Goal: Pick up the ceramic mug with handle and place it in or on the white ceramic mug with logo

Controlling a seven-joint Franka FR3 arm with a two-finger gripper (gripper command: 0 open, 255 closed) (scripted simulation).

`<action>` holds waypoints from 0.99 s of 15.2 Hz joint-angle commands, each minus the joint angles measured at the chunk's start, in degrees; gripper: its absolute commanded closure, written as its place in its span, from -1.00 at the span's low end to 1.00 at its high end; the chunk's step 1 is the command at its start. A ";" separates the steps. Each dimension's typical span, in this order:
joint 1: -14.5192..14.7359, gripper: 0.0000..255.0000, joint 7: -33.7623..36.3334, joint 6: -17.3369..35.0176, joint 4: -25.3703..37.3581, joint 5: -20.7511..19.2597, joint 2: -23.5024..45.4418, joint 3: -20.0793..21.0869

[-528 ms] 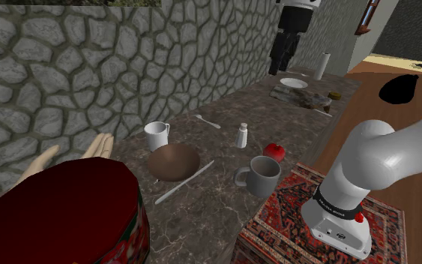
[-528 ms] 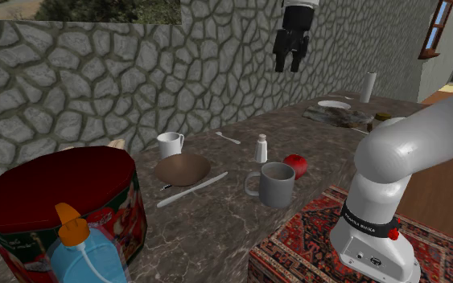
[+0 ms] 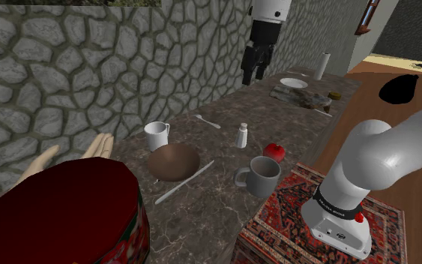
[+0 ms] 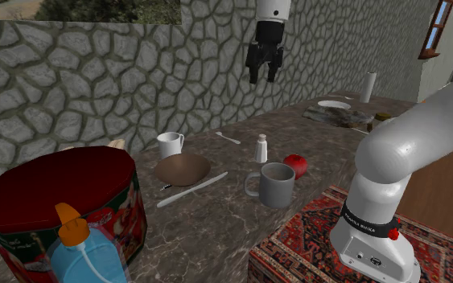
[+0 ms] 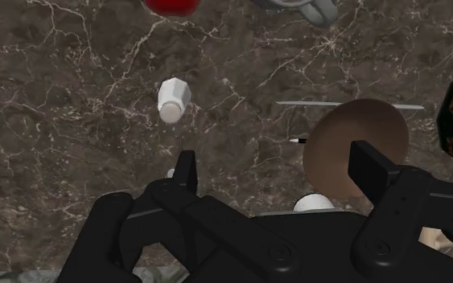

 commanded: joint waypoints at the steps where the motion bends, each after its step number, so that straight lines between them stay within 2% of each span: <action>1: 0.44 -1.00 2.15 2.94 0.34 0.52 3.17 2.15; 8: 1.04 -1.00 8.55 11.07 5.00 -0.25 16.22 7.99; 15: 1.65 -1.00 15.98 16.59 13.39 -4.35 31.09 12.77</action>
